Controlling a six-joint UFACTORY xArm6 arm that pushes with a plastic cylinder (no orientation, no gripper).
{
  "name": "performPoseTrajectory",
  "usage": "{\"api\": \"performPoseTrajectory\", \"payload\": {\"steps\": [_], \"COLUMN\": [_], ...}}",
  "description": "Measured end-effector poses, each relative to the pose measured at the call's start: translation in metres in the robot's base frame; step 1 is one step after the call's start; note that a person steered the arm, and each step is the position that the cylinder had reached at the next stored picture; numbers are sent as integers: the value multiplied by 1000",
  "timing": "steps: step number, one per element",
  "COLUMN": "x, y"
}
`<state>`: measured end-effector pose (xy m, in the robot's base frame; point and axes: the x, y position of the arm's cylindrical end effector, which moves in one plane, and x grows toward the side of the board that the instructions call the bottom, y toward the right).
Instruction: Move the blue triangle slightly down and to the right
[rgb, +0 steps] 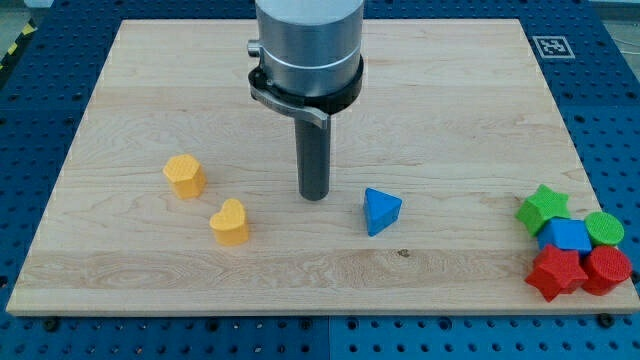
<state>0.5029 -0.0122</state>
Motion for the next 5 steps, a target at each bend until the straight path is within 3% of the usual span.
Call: {"api": "performPoseTrajectory", "payload": {"steps": [5], "x": [48], "y": [38]}}
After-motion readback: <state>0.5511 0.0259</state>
